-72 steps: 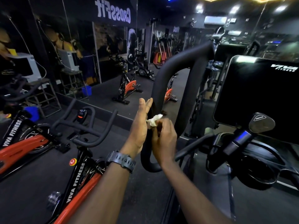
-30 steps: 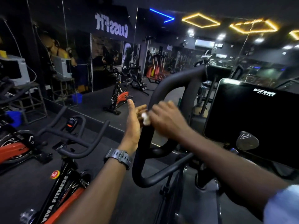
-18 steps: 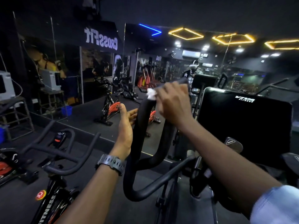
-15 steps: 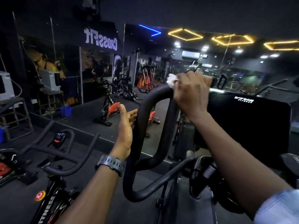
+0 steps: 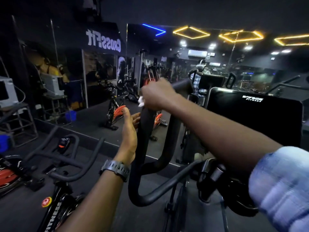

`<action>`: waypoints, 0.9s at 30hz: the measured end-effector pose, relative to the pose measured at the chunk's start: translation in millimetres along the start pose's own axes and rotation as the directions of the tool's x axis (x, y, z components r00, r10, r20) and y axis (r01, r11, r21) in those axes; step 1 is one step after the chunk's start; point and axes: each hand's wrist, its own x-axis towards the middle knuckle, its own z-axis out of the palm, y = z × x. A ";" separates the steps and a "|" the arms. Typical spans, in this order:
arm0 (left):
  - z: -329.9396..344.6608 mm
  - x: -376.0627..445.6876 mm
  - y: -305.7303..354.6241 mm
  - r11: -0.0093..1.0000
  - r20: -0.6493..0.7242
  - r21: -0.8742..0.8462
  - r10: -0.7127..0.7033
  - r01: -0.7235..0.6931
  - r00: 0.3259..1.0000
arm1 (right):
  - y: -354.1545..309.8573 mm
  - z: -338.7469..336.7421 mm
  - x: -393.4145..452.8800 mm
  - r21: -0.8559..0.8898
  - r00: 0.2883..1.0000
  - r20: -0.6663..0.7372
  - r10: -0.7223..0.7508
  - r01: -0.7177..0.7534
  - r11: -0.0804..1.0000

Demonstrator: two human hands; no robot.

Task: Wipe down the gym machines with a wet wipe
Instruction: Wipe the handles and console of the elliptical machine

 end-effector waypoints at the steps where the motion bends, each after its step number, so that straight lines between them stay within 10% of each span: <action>1: -3.7 0.8 0.0 1.000 0.007 0.004 -0.009 0.009 1.000 | 10.9 -6.2 0.7 -0.036 0.998 -0.043 0.053 -0.055 0.998; 7: -12.1 -2.1 0.9 0.999 0.059 0.035 -0.022 0.020 0.998 | 71.6 -17.5 0.6 -0.003 0.929 0.035 0.368 -0.368 0.930; 14: -7.9 3.4 -9.4 1.000 -0.121 -0.002 -0.001 0.001 0.993 | -12.2 5.7 15.4 -0.189 0.961 0.276 0.021 0.032 0.982; 21: -26.0 6.3 -26.9 0.993 -0.249 -0.067 -0.109 0.095 0.962 | -85.3 84.2 -40.8 -0.464 0.798 0.422 -0.430 0.598 0.653; 24: -35.6 2.8 -32.1 0.989 -0.197 -0.074 -0.138 0.126 0.971 | -79.6 90.1 -43.6 -0.393 0.751 0.396 -0.529 0.659 0.641; 27: -41.4 0.0 -31.1 0.989 -0.163 -0.058 -0.141 0.133 0.977 | -49.4 56.7 -21.2 -0.391 0.853 0.299 -0.429 0.519 0.760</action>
